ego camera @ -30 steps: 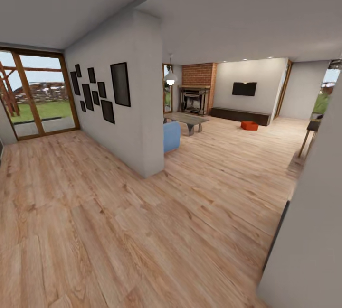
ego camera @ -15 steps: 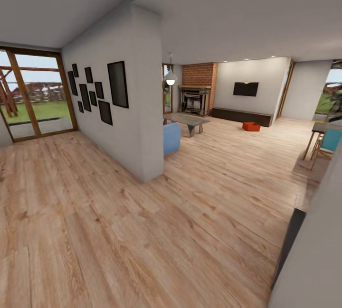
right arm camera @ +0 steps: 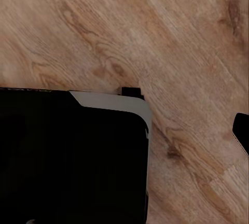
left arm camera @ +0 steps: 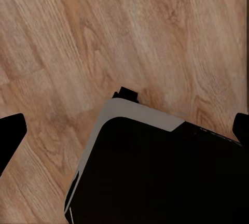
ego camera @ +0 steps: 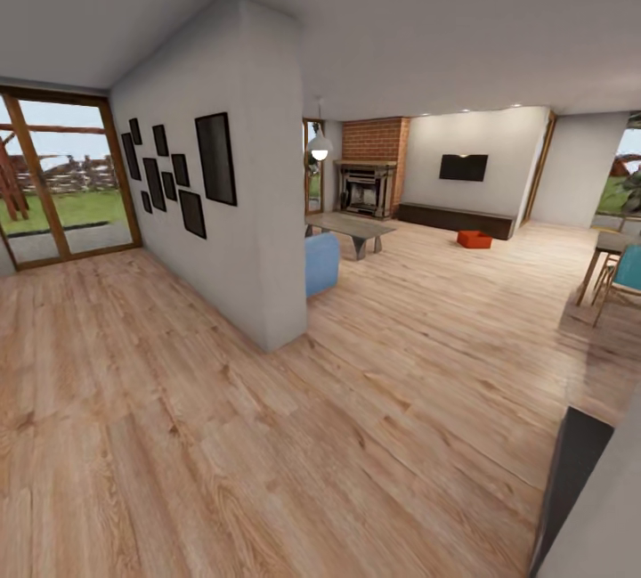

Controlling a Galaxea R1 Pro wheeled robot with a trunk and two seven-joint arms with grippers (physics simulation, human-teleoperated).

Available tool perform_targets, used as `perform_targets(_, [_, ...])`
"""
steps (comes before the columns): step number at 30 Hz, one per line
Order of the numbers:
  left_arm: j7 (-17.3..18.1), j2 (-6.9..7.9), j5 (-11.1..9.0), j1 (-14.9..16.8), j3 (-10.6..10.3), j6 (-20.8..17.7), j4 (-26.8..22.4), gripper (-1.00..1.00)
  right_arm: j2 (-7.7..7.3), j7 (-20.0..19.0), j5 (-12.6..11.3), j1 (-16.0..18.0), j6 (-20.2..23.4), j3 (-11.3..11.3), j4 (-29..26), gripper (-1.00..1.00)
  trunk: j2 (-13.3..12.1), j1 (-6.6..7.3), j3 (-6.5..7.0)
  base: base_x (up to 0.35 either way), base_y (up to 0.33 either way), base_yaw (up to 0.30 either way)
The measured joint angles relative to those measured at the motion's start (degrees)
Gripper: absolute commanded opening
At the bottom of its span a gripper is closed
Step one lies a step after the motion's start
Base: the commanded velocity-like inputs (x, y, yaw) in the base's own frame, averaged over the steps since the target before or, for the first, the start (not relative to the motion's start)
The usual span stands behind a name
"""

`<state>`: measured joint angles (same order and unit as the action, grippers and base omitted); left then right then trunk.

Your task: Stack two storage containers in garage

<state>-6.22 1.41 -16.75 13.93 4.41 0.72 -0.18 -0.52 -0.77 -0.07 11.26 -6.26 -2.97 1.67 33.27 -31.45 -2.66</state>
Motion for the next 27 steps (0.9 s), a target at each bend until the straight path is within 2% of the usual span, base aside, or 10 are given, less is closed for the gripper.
perform_targets(27, [-0.03, 0.00, 0.08, 0.00, 0.00, -0.08, 0.00, 1.00, 0.00, -0.02, 0.00, 0.01, 0.00, 0.00, 0.00, 1.00, 0.00, 0.00, 0.00, 0.322, 0.000, 0.000])
